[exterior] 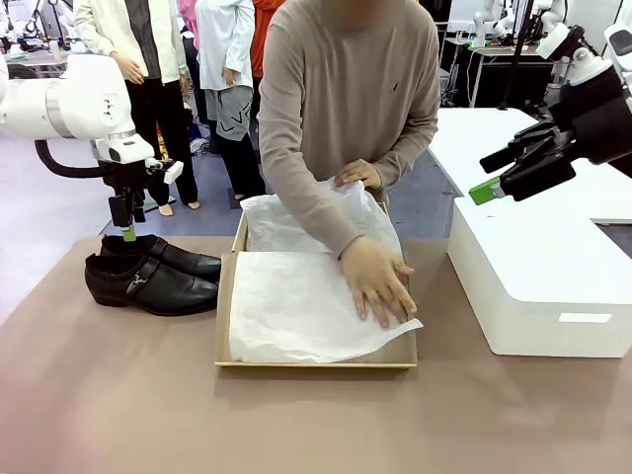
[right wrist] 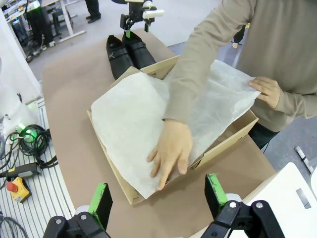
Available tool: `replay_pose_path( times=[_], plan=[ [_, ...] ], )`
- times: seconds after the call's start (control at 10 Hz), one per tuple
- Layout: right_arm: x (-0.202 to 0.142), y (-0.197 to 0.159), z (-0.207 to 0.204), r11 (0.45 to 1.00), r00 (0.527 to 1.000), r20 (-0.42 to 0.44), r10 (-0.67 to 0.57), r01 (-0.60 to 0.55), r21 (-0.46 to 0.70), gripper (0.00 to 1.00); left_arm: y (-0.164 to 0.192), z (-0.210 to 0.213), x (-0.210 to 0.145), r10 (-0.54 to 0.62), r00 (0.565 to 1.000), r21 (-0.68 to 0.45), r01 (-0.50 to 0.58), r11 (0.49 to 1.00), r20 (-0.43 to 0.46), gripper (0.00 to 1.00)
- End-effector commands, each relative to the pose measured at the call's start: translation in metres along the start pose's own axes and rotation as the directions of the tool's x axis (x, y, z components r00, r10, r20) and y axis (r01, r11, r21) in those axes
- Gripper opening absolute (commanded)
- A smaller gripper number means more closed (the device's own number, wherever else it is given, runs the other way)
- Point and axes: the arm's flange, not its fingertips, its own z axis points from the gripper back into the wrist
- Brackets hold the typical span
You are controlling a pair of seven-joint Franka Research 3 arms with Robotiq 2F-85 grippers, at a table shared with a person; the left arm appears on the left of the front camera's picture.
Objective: Pack the shoes into the box.
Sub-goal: Place one shoe of the Shoes into the Shoes Box.
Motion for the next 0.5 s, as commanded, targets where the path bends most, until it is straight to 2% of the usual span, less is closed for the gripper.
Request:
replay_pose_path(
  times=[0.0,0.4],
  plan=[
    [0.001,-0.003,-0.001,1.000,1.000,0.022,0.021,-0.021,0.015,1.00,0.009,0.002,-0.002,0.023,1.000,-0.003,-0.023,1.000,-0.020,1.00],
    [0.001,-0.003,-0.001,1.000,1.000,0.022,0.021,-0.021,0.015,1.00,0.025,-0.005,-0.003,0.012,0.999,0.006,-0.012,1.000,-0.043,1.00]
  ],
)
